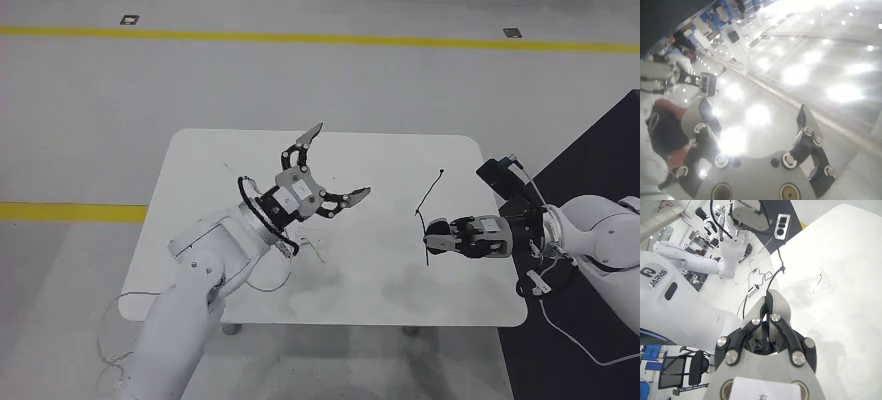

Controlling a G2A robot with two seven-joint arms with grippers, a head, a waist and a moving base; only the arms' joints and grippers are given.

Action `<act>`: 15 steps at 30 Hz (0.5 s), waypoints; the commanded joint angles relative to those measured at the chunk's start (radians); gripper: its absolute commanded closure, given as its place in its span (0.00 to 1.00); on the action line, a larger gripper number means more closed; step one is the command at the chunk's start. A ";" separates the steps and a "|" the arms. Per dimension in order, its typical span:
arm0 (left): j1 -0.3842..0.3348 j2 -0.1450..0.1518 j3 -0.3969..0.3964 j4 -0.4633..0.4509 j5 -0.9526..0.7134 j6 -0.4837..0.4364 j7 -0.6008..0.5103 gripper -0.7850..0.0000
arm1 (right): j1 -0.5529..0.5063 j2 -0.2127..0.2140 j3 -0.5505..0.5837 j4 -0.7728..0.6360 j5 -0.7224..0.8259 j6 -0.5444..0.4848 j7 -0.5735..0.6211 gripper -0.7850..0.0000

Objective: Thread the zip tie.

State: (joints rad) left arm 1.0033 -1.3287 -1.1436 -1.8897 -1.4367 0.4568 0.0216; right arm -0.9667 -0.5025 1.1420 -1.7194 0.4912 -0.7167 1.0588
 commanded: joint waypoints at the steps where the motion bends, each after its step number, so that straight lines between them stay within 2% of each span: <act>1: 0.016 0.016 0.011 -0.012 0.413 -0.079 -0.139 0.00 | 0.000 0.000 0.000 0.000 0.000 0.000 0.000 1.00; 3: 0.039 0.028 0.026 -0.001 0.627 -0.187 -0.251 0.00 | 0.000 0.000 0.000 0.000 0.000 0.000 0.000 1.00; 5: 0.060 0.031 0.029 0.019 0.704 -0.274 -0.303 0.00 | 0.000 0.000 0.000 0.000 0.000 0.000 0.000 1.00; 15: 0.060 0.031 0.029 0.019 0.704 -0.274 -0.303 0.00 | 0.000 0.000 0.000 0.000 0.000 0.000 0.000 1.00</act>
State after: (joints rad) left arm 1.0635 -1.2973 -1.1148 -1.8706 -0.7333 0.1828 -0.2812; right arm -0.9667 -0.5025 1.1420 -1.7194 0.4912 -0.7167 1.0588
